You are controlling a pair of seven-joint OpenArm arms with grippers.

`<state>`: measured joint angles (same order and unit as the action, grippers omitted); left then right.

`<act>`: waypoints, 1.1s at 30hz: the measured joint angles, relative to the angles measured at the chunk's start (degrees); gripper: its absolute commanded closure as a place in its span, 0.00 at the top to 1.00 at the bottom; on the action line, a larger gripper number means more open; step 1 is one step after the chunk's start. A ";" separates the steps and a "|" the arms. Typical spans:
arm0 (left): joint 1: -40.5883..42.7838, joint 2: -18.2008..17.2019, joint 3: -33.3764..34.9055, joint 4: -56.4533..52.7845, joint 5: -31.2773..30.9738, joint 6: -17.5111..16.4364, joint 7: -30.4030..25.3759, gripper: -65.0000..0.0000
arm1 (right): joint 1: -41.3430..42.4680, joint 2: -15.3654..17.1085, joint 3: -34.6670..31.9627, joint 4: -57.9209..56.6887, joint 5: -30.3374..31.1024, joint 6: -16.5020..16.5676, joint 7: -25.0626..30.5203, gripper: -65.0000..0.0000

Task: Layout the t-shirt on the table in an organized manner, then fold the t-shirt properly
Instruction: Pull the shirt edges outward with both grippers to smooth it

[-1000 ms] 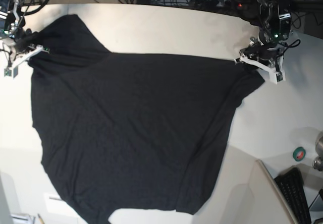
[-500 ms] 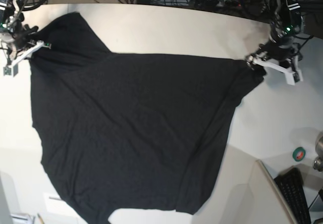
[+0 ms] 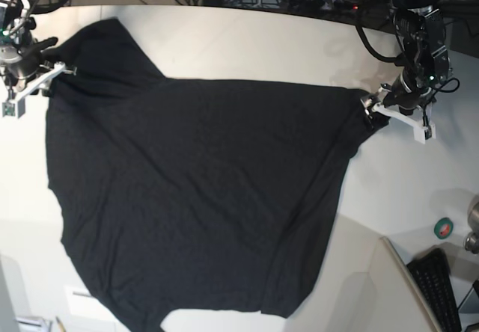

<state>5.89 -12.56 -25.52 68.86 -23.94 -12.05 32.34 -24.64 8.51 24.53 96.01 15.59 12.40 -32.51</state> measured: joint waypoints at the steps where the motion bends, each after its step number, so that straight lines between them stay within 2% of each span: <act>1: -0.57 -0.04 -0.13 -1.18 -0.09 0.02 -0.72 0.86 | 0.00 0.00 0.00 0.00 0.00 0.00 0.00 0.29; 4: -2.93 -0.72 -0.07 -5.14 -0.26 -0.15 -2.01 0.85 | 0.00 -0.04 0.00 0.00 0.07 0.00 -0.02 0.29; 5: -3.80 -0.96 -0.04 -6.29 -0.28 -0.22 -2.34 0.79 | 0.00 -0.02 0.00 0.00 0.07 0.00 0.02 0.29; 8: -4.76 -0.94 0.00 -7.54 -0.50 -0.02 -2.64 0.45 | 0.42 -0.04 0.00 0.00 0.09 0.00 -0.07 0.29; 11: -4.44 -0.79 0.09 -7.72 -1.16 -0.02 -2.40 0.03 | 2.19 -0.04 -0.04 -0.24 -0.13 0.00 -0.02 0.29; 12: -4.37 -0.81 0.09 -7.76 -1.33 -0.02 -2.14 0.00 | 2.86 -0.04 -0.15 -0.24 -0.02 0.00 0.09 0.29; 16: -4.07 -0.70 -0.55 -7.76 -1.60 -0.44 -2.10 0.00 | 5.64 -0.02 -0.57 -0.39 -0.28 -0.04 -0.35 0.29; 18: -3.85 -1.05 -1.31 -7.76 -1.66 -0.87 -1.40 0.00 | 6.75 0.50 -3.67 -0.46 -0.57 -0.26 -0.09 0.29; 21: -1.84 -0.59 -6.84 -5.99 -1.40 -0.61 -0.17 0.00 | 8.44 0.83 -10.25 -1.60 -0.04 -0.24 -0.02 0.30; 24: 1.64 0.81 -12.41 -1.70 -0.09 0.59 0.52 0.00 | 14.05 2.19 -16.39 -11.39 0.28 0.17 -0.04 0.29; 28: 3.50 4.33 -18.12 3.87 -0.48 -0.02 0.98 0.00 | 21.57 2.91 -18.36 -26.23 -0.39 -0.22 0.61 0.29; 33: 4.00 4.92 -22.32 2.89 -0.50 -0.09 0.63 0.00 | 22.12 2.97 -18.38 -27.69 -0.13 -0.39 1.95 0.29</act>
<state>9.89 -7.64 -47.83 71.75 -24.45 -12.14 32.97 -2.52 11.49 6.15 68.31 15.46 12.01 -30.57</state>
